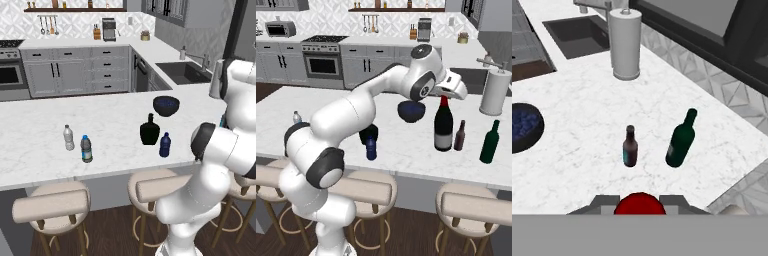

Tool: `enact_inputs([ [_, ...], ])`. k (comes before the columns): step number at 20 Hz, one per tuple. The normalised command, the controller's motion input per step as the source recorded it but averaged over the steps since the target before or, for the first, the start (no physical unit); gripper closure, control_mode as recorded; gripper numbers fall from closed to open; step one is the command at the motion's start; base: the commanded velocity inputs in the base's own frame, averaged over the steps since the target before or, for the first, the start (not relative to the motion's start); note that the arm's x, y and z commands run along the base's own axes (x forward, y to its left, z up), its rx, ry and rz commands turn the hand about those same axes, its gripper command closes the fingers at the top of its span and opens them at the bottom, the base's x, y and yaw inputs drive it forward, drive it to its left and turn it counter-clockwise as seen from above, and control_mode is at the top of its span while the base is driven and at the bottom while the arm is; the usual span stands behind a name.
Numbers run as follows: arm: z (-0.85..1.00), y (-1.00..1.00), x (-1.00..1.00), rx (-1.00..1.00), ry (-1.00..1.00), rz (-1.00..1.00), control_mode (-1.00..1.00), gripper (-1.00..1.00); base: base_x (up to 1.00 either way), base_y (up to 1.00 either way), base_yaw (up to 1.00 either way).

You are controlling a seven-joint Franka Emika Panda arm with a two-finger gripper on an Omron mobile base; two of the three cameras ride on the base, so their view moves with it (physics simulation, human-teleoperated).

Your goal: Move the plastic bottles in the middle to the plastics group, and the glass bottles in the middle to the glass group.

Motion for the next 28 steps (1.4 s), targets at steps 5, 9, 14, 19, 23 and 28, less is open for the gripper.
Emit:
enact_inputs([
  [5,-0.27,-0.43,-0.05,0.02,0.0,-0.06,-1.0,1.0,0.0,0.0,0.0],
  [9,-0.4,-0.5,0.0,0.06,0.0,-0.02,-1.0,1.0,0.0,0.0,0.0],
  [14,-0.4,-0.41,0.05,0.03,0.0,-0.03,-1.0,1.0,0.0,0.0,0.0],
  [19,-0.16,-0.26,0.4,0.0,0.0,0.0,-1.0,1.0,0.0,0.0,0.0],
  [23,-0.19,-0.04,0.23,0.0,0.0,0.0,-1.0,1.0,0.0,0.0,0.0],
  [28,-0.15,0.0,0.14,0.01,0.0,0.0,-1.0,1.0,0.0,0.0,0.0],
])
